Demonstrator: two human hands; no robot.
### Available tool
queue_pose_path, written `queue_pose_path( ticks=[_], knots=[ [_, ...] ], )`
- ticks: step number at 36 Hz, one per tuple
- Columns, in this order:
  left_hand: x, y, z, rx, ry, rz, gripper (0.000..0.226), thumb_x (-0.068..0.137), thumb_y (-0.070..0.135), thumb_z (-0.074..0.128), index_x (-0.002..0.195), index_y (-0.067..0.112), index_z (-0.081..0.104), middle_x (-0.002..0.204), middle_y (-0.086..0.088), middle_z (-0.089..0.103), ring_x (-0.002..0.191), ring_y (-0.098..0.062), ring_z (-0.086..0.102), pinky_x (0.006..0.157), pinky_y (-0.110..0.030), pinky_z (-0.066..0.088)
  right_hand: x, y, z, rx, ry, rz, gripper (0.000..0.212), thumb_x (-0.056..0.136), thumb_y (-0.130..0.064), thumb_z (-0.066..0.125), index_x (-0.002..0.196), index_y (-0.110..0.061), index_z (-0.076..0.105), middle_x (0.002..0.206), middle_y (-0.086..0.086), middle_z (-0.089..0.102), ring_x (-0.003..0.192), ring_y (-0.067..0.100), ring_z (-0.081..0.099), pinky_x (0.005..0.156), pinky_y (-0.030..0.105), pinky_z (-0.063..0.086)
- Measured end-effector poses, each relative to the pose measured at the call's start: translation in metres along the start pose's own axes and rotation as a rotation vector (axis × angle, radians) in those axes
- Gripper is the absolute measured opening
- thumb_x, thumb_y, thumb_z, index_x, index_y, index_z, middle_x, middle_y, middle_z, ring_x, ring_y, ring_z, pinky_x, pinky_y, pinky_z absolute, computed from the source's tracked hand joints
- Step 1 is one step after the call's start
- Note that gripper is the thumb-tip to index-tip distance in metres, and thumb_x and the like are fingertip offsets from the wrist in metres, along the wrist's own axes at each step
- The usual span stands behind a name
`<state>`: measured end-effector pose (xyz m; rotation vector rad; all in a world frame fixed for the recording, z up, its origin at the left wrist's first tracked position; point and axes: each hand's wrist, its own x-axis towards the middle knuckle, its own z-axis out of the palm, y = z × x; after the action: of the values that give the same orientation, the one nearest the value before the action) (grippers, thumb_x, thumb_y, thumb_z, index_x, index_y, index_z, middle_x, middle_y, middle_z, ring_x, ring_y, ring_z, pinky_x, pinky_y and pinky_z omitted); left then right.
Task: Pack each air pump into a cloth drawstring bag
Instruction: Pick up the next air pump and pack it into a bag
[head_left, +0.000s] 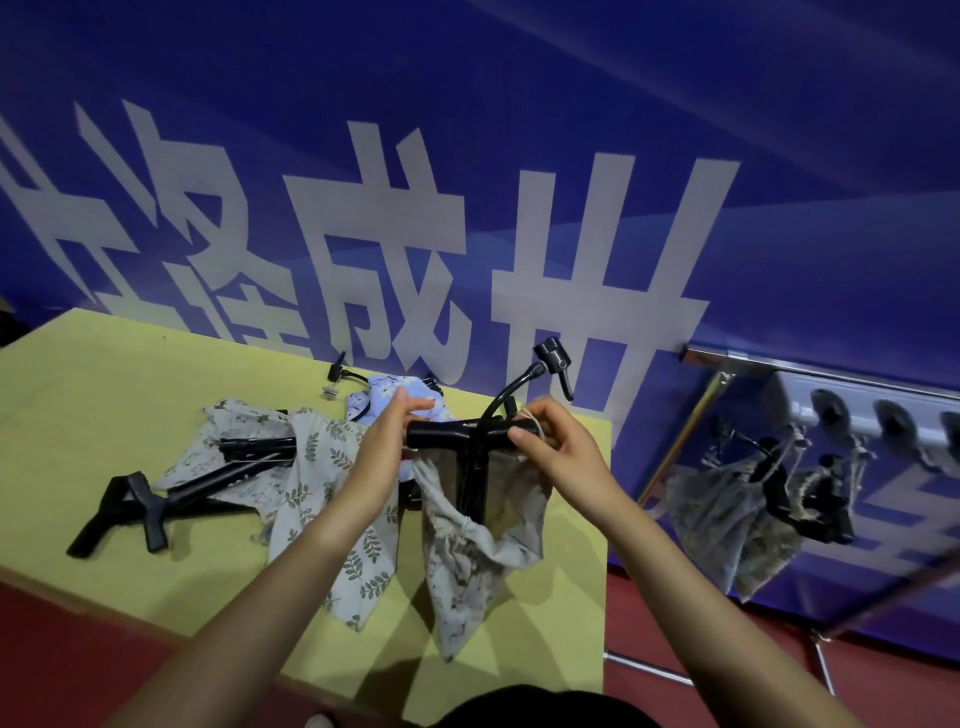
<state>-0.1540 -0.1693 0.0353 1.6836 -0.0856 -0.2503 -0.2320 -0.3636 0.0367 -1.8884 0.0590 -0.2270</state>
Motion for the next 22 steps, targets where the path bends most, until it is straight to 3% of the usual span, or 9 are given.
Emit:
queue_pose_path(
  ticks=[5,9,11,15,18,22],
  knots=[
    [-0.018,-0.039,-0.008,-0.004,0.126,-0.107,0.042,0.102,0.040,0.036,0.079,0.010,0.054,0.069,-0.007,0.051,0.063,-0.021,0.048,0.067,-0.039,0.042,0.004,0.003,0.000,0.063,0.025,0.043,0.010,0.092,-0.022,0.063,0.094,-0.014,0.056,0.079,-0.004,0.061,0.072,0.008,0.058,0.069,0.025,0.046],
    [-0.041,-0.061,-0.007,0.073,-0.047,-0.282,0.039,0.100,0.037,0.044,0.081,0.004,0.055,0.062,-0.007,0.055,0.054,-0.020,0.051,0.058,-0.034,0.043,0.006,0.003,0.002,0.092,0.034,0.048,0.011,0.092,-0.018,0.063,0.093,-0.010,0.056,0.081,-0.003,0.061,0.068,-0.001,0.057,0.063,0.014,0.043],
    [-0.050,-0.067,-0.003,0.102,-0.150,-0.357,0.035,0.097,0.041,0.049,0.093,0.009,0.062,0.071,-0.009,0.062,0.057,-0.019,0.058,0.055,-0.030,0.049,0.006,0.004,0.004,0.106,0.039,0.050,0.012,0.091,-0.017,0.064,0.092,-0.009,0.056,0.084,0.002,0.063,0.069,0.002,0.058,0.062,0.013,0.044],
    [-0.058,-0.067,0.005,0.032,-0.239,-0.361,0.013,0.096,0.035,0.055,0.098,0.024,0.061,0.088,-0.010,0.066,0.072,-0.021,0.066,0.068,-0.031,0.055,0.008,0.004,0.009,0.120,0.060,0.051,0.013,0.091,-0.017,0.065,0.091,-0.008,0.055,0.086,0.002,0.063,0.072,0.002,0.059,0.064,0.013,0.044],
    [-0.057,-0.066,0.005,0.034,-0.239,-0.297,0.018,0.094,0.027,0.060,0.100,0.010,0.065,0.092,-0.011,0.067,0.080,-0.021,0.068,0.081,-0.037,0.056,0.008,0.005,0.010,0.127,0.082,0.052,0.013,0.091,-0.017,0.064,0.091,-0.008,0.055,0.085,-0.001,0.064,0.072,0.000,0.059,0.064,0.012,0.044],
    [-0.053,-0.065,0.002,-0.016,-0.211,-0.289,0.016,0.092,0.021,0.063,0.098,0.007,0.067,0.092,-0.012,0.068,0.085,-0.022,0.065,0.082,-0.035,0.057,0.008,0.007,0.010,0.122,0.102,0.051,0.014,0.091,-0.019,0.065,0.093,-0.008,0.057,0.086,-0.002,0.065,0.076,0.001,0.061,0.067,0.014,0.046]
  ],
)
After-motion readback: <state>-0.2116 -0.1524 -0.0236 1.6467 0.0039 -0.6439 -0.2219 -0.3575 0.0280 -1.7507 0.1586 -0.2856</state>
